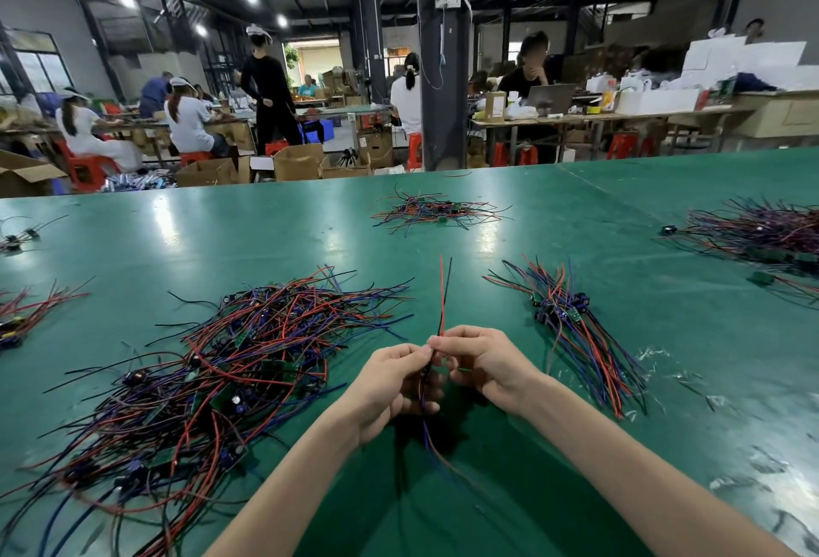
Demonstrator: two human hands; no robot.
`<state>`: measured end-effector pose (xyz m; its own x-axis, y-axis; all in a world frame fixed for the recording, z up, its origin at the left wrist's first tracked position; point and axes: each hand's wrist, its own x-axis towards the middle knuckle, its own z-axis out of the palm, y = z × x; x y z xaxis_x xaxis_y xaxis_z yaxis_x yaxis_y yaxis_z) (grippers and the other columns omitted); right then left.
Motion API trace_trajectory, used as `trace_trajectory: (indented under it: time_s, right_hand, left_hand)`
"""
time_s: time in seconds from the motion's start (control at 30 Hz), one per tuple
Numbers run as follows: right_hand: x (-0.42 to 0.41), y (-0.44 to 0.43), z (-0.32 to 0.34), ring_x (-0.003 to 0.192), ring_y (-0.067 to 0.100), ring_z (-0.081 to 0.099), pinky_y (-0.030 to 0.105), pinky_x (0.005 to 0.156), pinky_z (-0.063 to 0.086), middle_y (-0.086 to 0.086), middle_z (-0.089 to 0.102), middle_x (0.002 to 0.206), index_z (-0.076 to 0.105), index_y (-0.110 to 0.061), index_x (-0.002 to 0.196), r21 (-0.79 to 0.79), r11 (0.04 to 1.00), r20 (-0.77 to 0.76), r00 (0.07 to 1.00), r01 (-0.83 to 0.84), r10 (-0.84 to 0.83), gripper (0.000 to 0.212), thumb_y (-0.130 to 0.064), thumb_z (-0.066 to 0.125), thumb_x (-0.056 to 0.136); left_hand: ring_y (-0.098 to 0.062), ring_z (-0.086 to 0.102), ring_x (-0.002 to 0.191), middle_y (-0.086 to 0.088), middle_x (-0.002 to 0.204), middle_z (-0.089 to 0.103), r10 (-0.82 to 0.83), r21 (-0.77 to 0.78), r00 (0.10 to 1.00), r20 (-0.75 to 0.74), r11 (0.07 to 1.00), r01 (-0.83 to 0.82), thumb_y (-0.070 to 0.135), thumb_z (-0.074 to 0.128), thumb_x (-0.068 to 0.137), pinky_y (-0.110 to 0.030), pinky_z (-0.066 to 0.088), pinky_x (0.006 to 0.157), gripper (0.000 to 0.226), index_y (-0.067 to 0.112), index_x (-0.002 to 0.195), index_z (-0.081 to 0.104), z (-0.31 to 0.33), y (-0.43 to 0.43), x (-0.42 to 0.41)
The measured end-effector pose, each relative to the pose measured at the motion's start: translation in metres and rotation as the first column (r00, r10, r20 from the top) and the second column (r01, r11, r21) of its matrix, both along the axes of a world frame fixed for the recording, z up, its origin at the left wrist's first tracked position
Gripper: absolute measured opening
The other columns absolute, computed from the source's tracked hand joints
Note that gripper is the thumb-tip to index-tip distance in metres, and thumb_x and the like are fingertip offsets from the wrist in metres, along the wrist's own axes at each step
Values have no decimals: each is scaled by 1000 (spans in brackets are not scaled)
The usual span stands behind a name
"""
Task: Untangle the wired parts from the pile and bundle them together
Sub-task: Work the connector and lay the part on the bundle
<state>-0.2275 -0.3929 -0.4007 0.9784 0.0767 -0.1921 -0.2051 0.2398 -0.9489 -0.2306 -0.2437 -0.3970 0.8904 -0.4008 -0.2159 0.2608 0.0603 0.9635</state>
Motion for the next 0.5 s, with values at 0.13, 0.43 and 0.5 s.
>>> trace_trajectory:
  time_s: [0.13,0.43,0.5]
  right_hand:
    - [1,1,-1,45,5,45,16,45,37,-3,59,56,65,-11,69,-15,1000,38,999,11,-10,13,-13,69,82]
    - [1,2,-5,42,11,41,21,41,33,4,56,55,62,-11,52,-133,977,165,976,167,-144,36,-20,67,86]
    - [1,-1,-5,41,10,42,19,39,33,3,56,55,61,-9,53,-166,966,175,970,199,-170,37,-17,62,89]
  left_hand:
    - [-15,59,49,-4,62,65,-36,12,999,10,999,36,11,50,96,-26,51,46,16,10,84,60,2,1,-1]
    - [-15,63,53,-7,65,66,65,-9,998,25,998,-65,3,55,91,-30,55,49,16,5,76,61,0,0,-1]
    - [-16,61,52,-9,66,65,97,-26,995,33,995,-96,2,55,91,-30,55,49,16,4,76,61,0,1,-1]
